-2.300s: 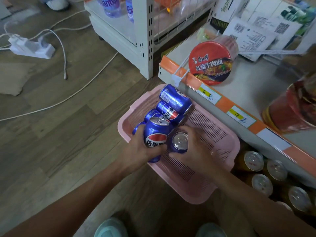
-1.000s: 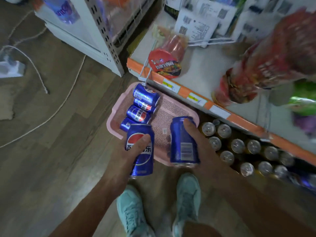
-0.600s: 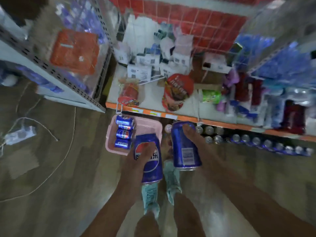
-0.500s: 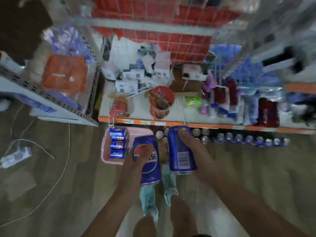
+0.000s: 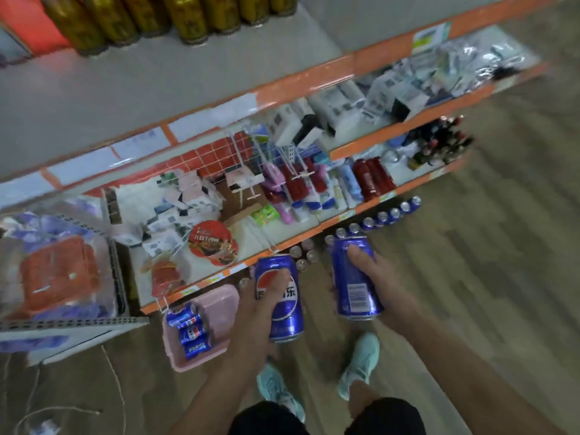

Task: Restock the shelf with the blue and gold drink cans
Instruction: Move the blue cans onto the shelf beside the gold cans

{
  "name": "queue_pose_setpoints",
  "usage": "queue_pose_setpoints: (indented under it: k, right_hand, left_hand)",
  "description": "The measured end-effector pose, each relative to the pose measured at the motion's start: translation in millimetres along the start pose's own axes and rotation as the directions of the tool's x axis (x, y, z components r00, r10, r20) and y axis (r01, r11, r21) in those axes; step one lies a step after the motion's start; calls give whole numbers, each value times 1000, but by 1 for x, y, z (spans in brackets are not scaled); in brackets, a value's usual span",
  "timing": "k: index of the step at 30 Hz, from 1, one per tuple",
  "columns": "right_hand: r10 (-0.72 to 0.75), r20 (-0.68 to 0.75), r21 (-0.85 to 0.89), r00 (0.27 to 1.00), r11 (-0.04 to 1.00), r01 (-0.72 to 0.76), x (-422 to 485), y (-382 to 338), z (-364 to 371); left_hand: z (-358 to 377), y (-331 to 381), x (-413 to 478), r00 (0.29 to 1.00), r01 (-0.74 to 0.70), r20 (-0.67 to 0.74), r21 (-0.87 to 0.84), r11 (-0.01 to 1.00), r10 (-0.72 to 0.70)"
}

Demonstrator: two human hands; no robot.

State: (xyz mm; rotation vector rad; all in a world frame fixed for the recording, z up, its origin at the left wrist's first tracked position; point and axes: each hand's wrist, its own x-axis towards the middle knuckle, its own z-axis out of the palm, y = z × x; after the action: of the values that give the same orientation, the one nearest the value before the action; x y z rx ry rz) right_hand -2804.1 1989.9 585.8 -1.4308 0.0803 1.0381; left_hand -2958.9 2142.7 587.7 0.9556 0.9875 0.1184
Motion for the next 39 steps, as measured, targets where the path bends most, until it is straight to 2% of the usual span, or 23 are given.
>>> queue_pose_setpoints:
  k: [9, 15, 19, 29, 34, 39]
  right_hand:
    - [-51, -195, 174, 979, 981, 85, -63, -74, -173]
    - [-187, -245, 109, 951, 970, 219, -96, -131, -249]
    - [-229, -257, 64, 939, 965, 253, -104, -162, -279]
    - [-250, -295, 18, 922, 963, 267, -50, -233, -306]
    - [-244, -264, 15, 933, 966, 257, 1, -274, -304]
    - [-281, -233, -24, 931, 959, 284, 59, -305, -288]
  left_hand:
    - [201, 3, -17, 989, -27, 146, 119, 993, 9]
    - [313, 14, -23, 952, -105, 300, 148, 983, 57]
    - [366, 27, -18, 923, -153, 377, 179, 972, 76]
    - [432, 79, 44, 876, -193, 468, 122, 973, 115]
    - [449, 119, 86, 911, -190, 387, 90, 978, 142]
    - [439, 156, 119, 917, -228, 353, 83, 970, 185]
